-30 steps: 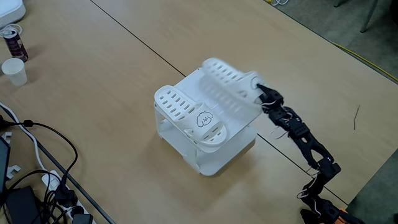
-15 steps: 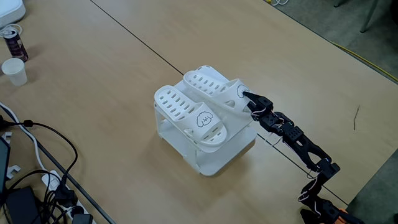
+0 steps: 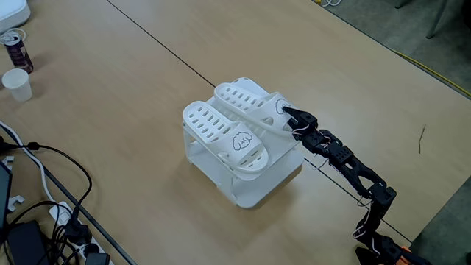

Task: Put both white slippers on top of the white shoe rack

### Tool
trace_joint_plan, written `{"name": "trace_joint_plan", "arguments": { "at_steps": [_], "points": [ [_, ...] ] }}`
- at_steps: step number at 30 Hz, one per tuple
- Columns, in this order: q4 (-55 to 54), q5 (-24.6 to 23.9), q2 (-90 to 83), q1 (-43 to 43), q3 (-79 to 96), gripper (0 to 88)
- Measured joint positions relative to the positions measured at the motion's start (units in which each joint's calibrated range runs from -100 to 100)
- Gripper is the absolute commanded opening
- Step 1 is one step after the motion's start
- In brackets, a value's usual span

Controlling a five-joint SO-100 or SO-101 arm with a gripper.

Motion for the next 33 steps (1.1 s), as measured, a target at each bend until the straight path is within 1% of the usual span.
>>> {"name": "trace_joint_plan", "arguments": {
  "at_steps": [3, 7, 9, 19, 28, 33],
  "points": [
    [0.0, 0.0, 0.0, 0.0, 0.0, 2.0],
    [0.0, 0.0, 0.0, 0.0, 0.0, 17.2],
    [0.0, 0.0, 0.0, 0.0, 0.0, 22.3],
    [-0.1, 0.0, 0.0, -0.1, -0.1, 22.9],
    [-0.1, 0.0, -0.1, -4.5, 1.0, 22.9],
    [-0.1, 0.0, -0.1, -4.9, 1.5, 22.9]
  ]
}}
